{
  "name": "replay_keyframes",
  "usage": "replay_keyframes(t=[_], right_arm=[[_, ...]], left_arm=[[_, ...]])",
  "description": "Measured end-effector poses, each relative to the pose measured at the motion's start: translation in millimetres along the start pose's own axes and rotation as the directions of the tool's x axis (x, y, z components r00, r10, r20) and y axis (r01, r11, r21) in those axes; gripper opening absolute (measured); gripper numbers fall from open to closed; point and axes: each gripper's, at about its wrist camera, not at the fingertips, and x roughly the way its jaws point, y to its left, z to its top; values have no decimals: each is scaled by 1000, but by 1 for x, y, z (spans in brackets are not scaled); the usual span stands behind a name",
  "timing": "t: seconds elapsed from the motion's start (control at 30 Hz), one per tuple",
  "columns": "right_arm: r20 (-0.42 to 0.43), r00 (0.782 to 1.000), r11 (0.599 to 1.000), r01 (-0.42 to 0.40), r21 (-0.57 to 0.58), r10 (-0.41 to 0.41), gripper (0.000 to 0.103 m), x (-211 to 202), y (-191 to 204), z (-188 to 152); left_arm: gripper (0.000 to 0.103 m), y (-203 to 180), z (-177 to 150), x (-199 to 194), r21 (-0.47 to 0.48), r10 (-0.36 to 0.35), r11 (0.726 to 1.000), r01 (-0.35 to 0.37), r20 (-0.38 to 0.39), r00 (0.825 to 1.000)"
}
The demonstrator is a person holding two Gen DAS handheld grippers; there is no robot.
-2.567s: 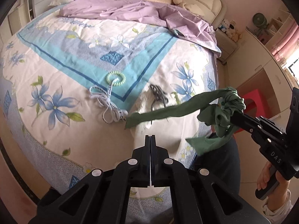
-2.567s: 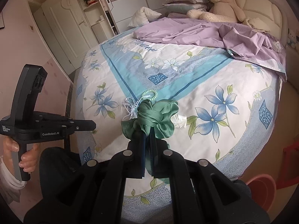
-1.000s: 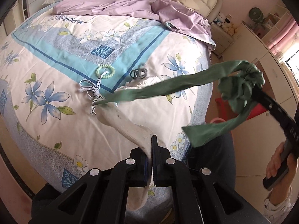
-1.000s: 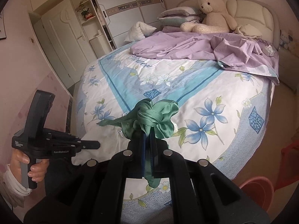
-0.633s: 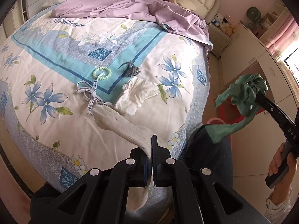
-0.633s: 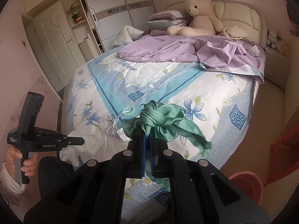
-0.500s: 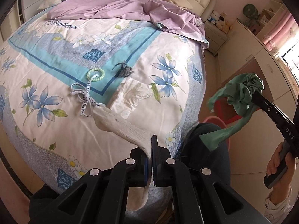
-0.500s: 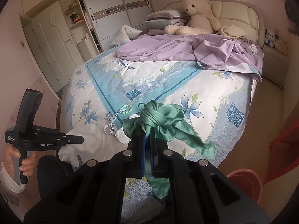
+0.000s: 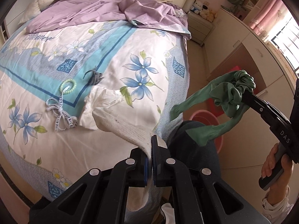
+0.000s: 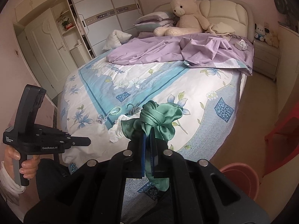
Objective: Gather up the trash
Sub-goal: 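Lift and carry the white cloth and green fabric in both tools over the pink bucket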
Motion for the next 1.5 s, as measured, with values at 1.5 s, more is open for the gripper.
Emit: replay_keyframes(t=[1.5], right_arm=[[39,956,905,260,337,-289,4,-93,-194,-68]], left_arm=[[5,-280,67,131,427,-138,879,214,-202,970]])
